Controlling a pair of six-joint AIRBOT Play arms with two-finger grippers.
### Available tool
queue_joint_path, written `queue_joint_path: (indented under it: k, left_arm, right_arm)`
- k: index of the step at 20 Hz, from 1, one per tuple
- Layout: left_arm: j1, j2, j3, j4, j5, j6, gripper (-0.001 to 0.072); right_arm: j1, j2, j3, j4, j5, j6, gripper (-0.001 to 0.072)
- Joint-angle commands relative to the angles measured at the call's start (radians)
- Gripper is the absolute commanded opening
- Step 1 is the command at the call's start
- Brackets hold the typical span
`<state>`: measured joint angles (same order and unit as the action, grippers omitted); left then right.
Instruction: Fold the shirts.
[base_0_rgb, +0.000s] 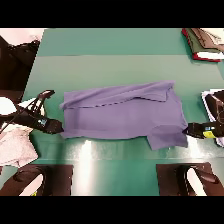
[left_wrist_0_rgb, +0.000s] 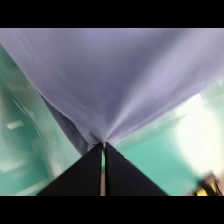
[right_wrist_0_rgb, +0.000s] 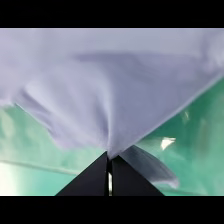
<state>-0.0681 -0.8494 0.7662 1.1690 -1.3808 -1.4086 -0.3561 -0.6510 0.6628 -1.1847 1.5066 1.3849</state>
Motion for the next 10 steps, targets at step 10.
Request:
queue_joint_path:
  k: [10]
  left_arm:
    - [-0.012, -0.02, 0.017, 0.037, 0.629, -0.139, 0.0025]
  right_arm:
    - [0.062, -0.435, 0.43, 0.091, -0.229, -0.026, 0.0016]
